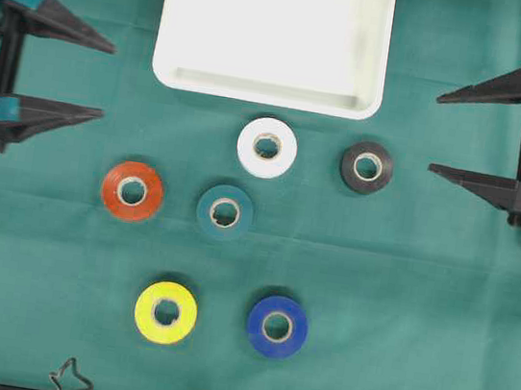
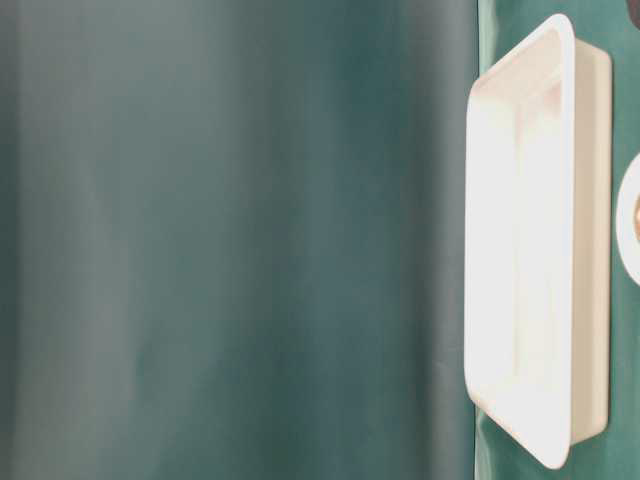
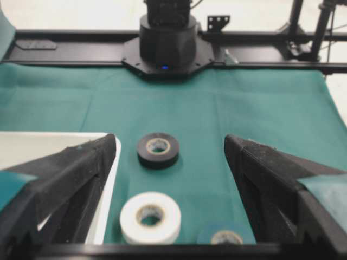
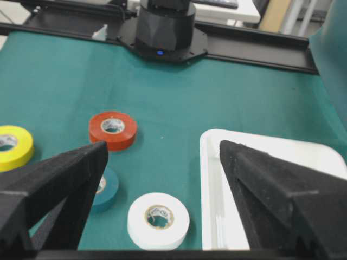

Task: Pick up the tape from a random location and place it into the white case.
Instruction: 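Move the left gripper over the white tape roll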

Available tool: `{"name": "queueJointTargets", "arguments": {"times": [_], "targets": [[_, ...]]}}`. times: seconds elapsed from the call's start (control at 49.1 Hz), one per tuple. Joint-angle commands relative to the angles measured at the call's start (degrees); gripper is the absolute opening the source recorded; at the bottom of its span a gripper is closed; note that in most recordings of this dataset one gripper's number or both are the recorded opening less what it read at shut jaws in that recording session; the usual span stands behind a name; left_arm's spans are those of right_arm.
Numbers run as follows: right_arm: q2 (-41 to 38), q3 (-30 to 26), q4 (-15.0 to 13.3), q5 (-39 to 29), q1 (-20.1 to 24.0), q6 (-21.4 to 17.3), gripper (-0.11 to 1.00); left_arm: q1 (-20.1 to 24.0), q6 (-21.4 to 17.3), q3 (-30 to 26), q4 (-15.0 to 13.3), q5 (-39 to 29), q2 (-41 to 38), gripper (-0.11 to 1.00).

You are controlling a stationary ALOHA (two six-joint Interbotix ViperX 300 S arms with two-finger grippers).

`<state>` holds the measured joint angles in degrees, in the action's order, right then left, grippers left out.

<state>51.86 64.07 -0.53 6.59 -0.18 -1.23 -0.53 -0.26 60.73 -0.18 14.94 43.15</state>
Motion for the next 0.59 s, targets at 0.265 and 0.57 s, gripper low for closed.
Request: {"name": "queueJointTargets", "arguments": {"times": [0.265,0.57], "targets": [[-0.4,-1.6,-0.1,0.2,0.2,0.0,0.93,0.2,-0.1,-12.7,-0.1,0.9,-14.6,0.99],[-0.4,-1.6,-0.1,0.2,0.2,0.1,0.93,0.2,-0.3,-23.3,-0.1,-0.1,-25.5,0.99]]}}
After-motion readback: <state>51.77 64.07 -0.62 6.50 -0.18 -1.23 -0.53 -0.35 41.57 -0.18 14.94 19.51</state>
